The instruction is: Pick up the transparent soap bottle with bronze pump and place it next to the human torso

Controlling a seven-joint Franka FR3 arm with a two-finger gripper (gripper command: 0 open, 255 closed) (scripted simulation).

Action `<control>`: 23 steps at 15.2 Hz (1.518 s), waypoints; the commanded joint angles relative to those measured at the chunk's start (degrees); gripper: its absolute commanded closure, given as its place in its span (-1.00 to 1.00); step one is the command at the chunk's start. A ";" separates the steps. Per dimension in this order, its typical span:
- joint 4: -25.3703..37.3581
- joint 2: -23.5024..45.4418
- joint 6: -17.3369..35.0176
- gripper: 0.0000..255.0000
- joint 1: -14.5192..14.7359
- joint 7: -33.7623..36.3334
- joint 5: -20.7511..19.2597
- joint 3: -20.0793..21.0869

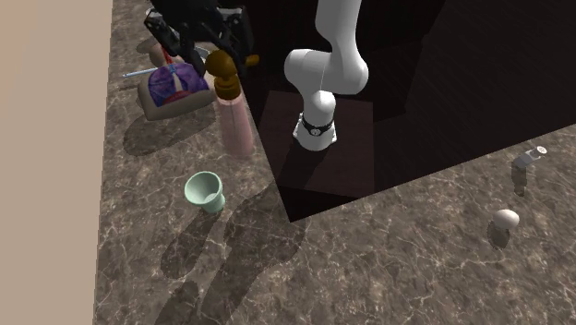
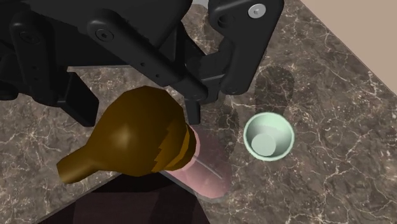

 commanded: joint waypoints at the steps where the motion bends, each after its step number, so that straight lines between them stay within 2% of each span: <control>1: 2.41 0.92 -1.52 1.00 0.10 -0.13 0.19 -0.08; 11: 16.57 6.71 -10.09 1.00 0.50 -1.23 1.35 -1.01; 19: 31.29 13.58 -18.31 1.00 0.42 -2.99 3.00 -2.80; 20: 32.06 13.96 -18.73 1.00 0.39 -3.11 3.11 -2.91; 23: 28.60 12.47 -16.65 1.00 -1.05 -8.06 1.02 -5.45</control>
